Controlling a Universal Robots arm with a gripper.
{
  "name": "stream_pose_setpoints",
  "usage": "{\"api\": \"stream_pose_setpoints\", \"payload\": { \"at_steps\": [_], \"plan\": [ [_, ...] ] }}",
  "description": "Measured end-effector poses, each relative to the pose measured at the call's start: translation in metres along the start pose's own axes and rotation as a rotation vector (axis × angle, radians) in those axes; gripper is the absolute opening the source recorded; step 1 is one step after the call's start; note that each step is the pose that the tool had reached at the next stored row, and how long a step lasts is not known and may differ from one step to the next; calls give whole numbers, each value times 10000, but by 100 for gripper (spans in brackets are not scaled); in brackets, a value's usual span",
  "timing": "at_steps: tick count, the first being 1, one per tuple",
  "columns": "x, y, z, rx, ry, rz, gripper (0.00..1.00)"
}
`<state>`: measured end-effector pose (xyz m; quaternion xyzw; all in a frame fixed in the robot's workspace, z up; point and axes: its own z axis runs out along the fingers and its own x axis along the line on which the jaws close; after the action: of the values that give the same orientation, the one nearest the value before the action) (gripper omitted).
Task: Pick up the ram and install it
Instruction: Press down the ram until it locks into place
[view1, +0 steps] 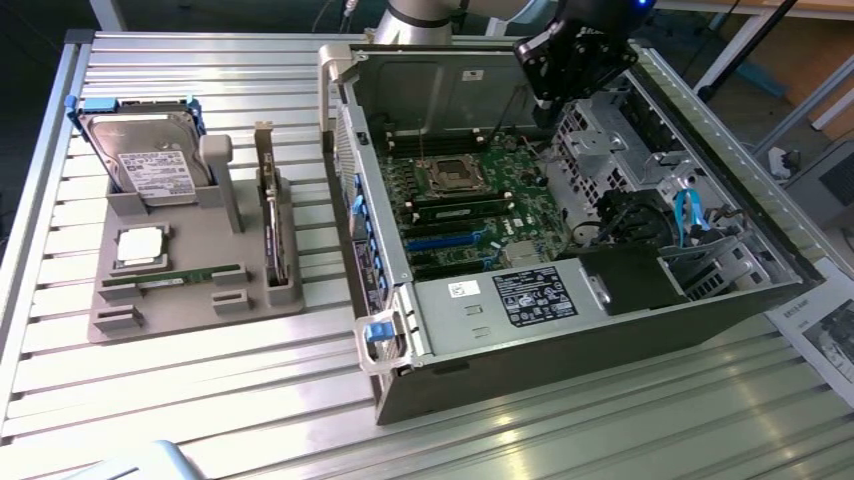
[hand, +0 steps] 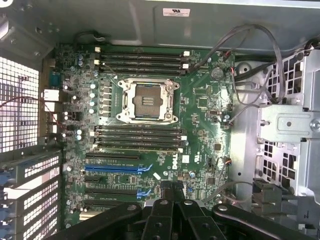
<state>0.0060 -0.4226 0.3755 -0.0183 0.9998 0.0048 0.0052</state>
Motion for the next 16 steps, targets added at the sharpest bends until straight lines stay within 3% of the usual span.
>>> {"api": "stream_pose_setpoints", "payload": {
  "at_steps": [1, 4, 5, 8, 9, 10, 11, 16],
  "plan": [
    [0, 0, -1, -4, 0, -1, 10],
    [0, -1, 0, -302, 11, 3, 10],
    [0, -1, 0, -343, 18, 3, 10],
    [-1, -1, 1, -346, 36, 3, 10],
    [-1, -1, 1, -351, 178, 6, 10],
    [0, -1, 0, -358, 387, 13, 10],
    [0, -1, -1, -360, 454, 14, 10],
    [0, -1, 3, -374, 455, 14, 10]
  ]
}}
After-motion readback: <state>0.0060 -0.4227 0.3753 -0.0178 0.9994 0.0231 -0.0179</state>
